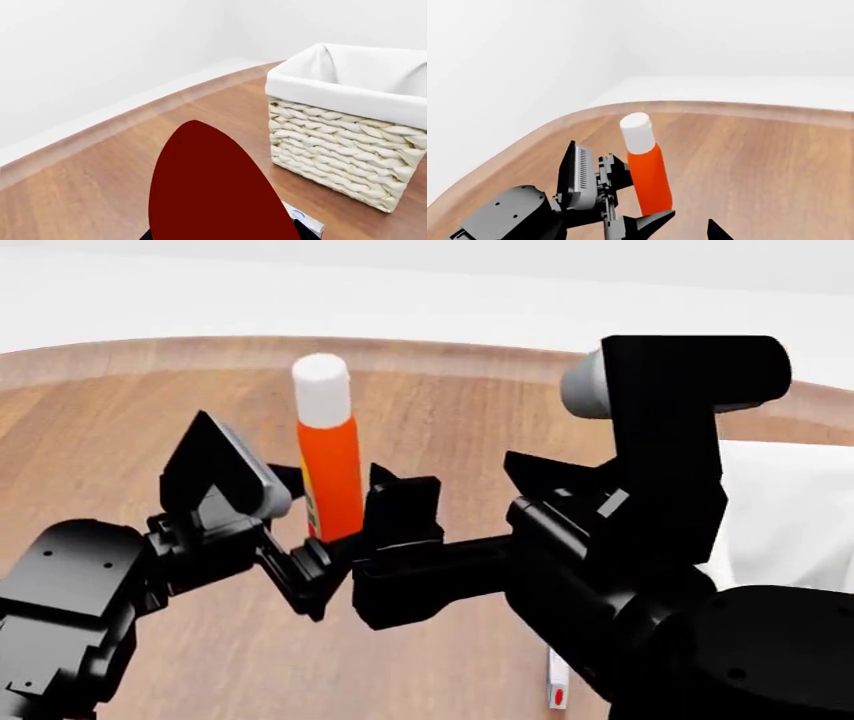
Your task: Pick up the ketchup, and put it in the basket.
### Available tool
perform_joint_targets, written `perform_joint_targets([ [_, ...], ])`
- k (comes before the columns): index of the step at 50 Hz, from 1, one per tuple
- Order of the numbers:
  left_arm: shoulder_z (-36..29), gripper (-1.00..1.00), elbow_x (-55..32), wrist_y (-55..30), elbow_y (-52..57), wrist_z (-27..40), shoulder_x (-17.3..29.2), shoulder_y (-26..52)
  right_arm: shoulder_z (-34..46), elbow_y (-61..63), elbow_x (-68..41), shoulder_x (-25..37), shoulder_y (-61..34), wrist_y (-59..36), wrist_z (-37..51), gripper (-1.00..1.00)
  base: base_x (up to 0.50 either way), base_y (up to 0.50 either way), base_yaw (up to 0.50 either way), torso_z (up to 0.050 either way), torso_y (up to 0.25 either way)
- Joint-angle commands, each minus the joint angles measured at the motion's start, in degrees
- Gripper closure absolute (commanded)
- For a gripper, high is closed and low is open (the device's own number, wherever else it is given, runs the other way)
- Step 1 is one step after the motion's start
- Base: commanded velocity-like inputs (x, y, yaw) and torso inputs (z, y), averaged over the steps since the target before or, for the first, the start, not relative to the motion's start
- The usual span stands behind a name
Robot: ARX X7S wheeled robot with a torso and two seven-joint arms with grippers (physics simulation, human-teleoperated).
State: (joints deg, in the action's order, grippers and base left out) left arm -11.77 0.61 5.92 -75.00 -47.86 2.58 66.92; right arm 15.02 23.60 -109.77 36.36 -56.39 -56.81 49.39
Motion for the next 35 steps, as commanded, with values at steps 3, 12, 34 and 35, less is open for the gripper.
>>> perform_joint_targets([
  [3, 2.07, 1.0, -1.42, -0.97, 0.05, -2.08, -1.41, 0.34, 1.76, -6.4, 1.93, -2.31, -6.4, -1.54, -4.13, -1.0, 0.0, 0.0, 0.0, 0.0, 0.0],
  [12, 1.65, 1.0, -1.51, -0.85, 0.05, -2.36, -1.32, 0.35, 5.55, -9.9, 10.3, -4.07, -8.67, -4.07, -10.25, -1.0, 0.0, 0.0, 0.0, 0.0, 0.001],
  [34, 0.86, 1.0, -1.55, -0.83, 0.05, -2.29, -1.34, 0.02, 12.34, -12.45, 25.77, -4.84, -8.85, -4.08, -23.5, -1.0, 0.0, 0.0, 0.0, 0.0, 0.0],
  [35, 0.82, 1.0, -1.53, -0.86, 0.05, -2.24, -1.32, -0.04, 12.61, -12.77, 26.13, -5.16, -8.95, -3.98, -23.79, -1.0, 0.0, 0.0, 0.0, 0.0, 0.0],
])
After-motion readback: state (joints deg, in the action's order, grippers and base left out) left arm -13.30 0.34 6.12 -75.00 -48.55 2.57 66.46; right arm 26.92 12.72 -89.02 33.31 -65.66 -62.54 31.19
